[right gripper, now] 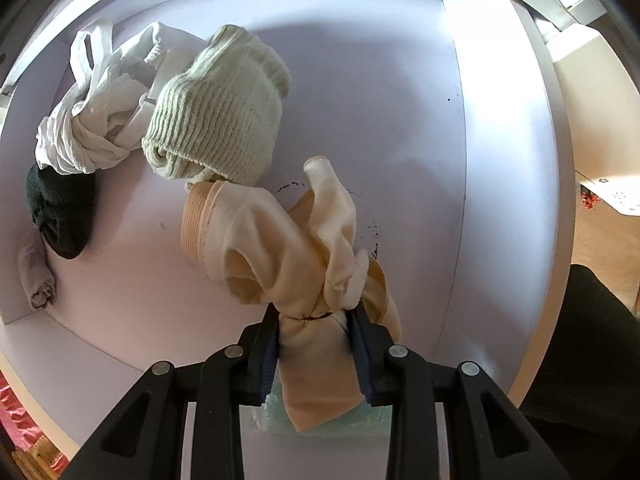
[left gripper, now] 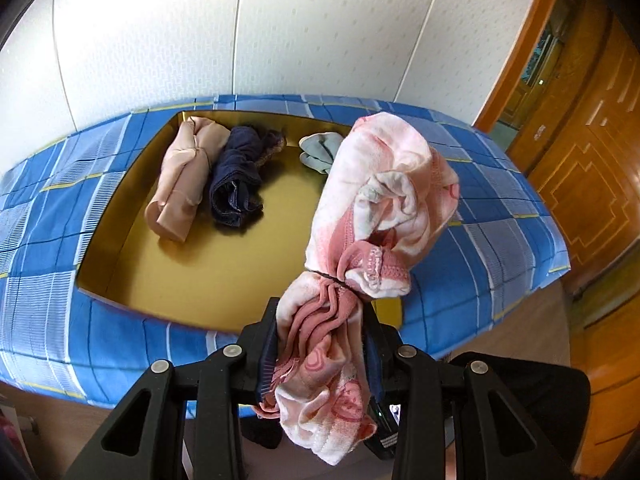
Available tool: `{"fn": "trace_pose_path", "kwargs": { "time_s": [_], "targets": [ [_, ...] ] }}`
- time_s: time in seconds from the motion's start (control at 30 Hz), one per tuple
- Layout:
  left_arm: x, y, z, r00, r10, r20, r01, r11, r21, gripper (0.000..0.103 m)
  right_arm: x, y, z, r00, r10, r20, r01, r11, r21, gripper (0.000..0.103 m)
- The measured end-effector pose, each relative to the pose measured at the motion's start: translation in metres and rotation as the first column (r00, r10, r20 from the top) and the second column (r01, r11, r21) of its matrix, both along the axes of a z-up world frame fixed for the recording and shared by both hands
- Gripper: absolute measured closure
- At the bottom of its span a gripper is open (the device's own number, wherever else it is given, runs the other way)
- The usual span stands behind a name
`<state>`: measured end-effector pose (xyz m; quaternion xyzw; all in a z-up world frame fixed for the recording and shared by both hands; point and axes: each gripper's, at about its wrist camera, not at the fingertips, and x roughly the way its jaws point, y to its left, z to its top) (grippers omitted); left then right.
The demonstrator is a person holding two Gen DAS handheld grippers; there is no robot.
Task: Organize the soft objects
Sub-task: 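Grasp the beige garment with the right tool while the left tool carries the pink garment into the tray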
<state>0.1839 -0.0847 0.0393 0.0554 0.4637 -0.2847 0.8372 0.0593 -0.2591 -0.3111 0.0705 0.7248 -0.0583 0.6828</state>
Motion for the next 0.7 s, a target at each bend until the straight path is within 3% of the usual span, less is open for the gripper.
{"fn": "trace_pose_path", "kwargs": {
  "time_s": [0.4,0.7],
  "targets": [
    [0.064,-0.021,-0.016,0.983,0.120,-0.136,-0.122,0.992,-0.007,0.066,0.001,-0.011,-0.002,1.000,-0.030,0.000,0.030,0.999,0.028,0.071],
    [0.112,-0.048,-0.037,0.966,0.188,-0.178,-0.174,0.980,0.093,0.066,0.002,-0.021,-0.002,0.998,-0.057,-0.004,0.058,0.997,0.057,0.071]
  ]
}}
